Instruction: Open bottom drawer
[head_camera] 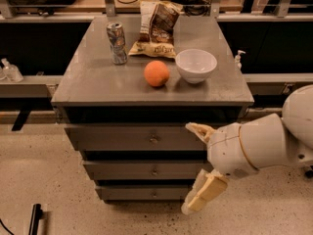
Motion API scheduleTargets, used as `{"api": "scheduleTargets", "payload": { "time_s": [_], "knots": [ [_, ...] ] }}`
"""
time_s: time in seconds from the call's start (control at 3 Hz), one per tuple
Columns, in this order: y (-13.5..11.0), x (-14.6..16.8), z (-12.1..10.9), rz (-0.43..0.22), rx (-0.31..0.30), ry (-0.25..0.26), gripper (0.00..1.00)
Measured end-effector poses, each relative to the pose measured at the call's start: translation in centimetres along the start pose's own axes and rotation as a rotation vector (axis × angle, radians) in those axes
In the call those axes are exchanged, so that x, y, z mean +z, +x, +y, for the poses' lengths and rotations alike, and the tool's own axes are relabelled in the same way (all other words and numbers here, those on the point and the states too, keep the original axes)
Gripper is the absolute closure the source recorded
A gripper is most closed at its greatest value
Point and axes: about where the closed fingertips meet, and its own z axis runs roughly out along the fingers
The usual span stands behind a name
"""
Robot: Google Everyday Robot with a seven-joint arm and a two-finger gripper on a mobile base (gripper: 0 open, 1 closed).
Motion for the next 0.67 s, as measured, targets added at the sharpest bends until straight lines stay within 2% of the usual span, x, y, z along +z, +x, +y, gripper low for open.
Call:
{"api": "scheduleTargets", "payload": {
  "time_s": [0.33, 0.67],
  "knots": [
    [1.9, -2.0, -1.6, 0.070, -0.092, 0.008, 0.00],
    [9.7, -3.9, -3.0, 0.124, -0.130, 0.011, 0.00]
  ]
}}
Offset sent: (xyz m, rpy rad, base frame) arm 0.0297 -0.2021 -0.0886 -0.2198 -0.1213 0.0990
